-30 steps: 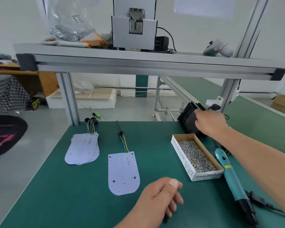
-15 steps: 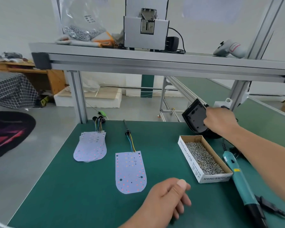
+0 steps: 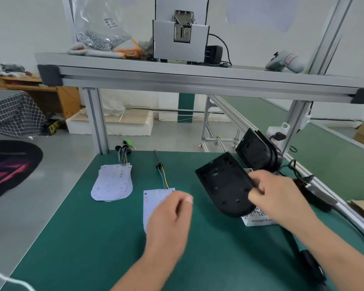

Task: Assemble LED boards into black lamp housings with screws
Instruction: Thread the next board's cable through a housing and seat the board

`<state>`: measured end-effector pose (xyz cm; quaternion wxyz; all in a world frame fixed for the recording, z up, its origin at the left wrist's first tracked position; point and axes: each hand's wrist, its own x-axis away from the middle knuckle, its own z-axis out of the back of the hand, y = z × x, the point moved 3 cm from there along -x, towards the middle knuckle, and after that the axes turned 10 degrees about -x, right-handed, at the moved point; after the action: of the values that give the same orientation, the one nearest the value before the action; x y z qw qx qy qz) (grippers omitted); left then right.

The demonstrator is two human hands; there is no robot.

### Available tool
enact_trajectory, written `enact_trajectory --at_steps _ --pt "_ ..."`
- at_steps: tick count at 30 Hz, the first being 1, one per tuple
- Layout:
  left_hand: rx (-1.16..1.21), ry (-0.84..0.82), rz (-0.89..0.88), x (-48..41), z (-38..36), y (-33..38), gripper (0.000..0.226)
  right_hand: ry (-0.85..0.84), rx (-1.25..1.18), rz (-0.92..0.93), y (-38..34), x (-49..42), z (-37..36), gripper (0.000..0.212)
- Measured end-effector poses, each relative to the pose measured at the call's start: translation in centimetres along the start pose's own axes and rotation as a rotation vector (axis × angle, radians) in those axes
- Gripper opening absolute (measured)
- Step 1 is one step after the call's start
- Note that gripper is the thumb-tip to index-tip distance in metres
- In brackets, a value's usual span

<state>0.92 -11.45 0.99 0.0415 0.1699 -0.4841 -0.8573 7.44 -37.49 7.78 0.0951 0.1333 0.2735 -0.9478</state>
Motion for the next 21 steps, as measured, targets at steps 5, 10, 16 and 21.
enact_trajectory --at_steps 5,10,16,21 --pt "-0.609 0.075 0.153 -4.1 2.6 -3.9 0.050 -0.131 -0.069 -0.112 0.3 4.5 -1.3 0.031" --pt "-0.780 -0.049 0.189 -4.8 2.6 -6.0 0.078 -0.325 -0.162 -0.144 1.3 6.9 -2.5 0.067" --pt "-0.791 -0.099 0.156 -5.1 2.7 -5.9 0.075 -0.512 -0.349 -0.200 1.2 8.7 -3.0 0.074" --pt "-0.846 -0.225 0.089 -5.1 2.4 -6.3 0.086 -0.587 -0.284 -0.129 0.3 10.0 -2.4 0.079"
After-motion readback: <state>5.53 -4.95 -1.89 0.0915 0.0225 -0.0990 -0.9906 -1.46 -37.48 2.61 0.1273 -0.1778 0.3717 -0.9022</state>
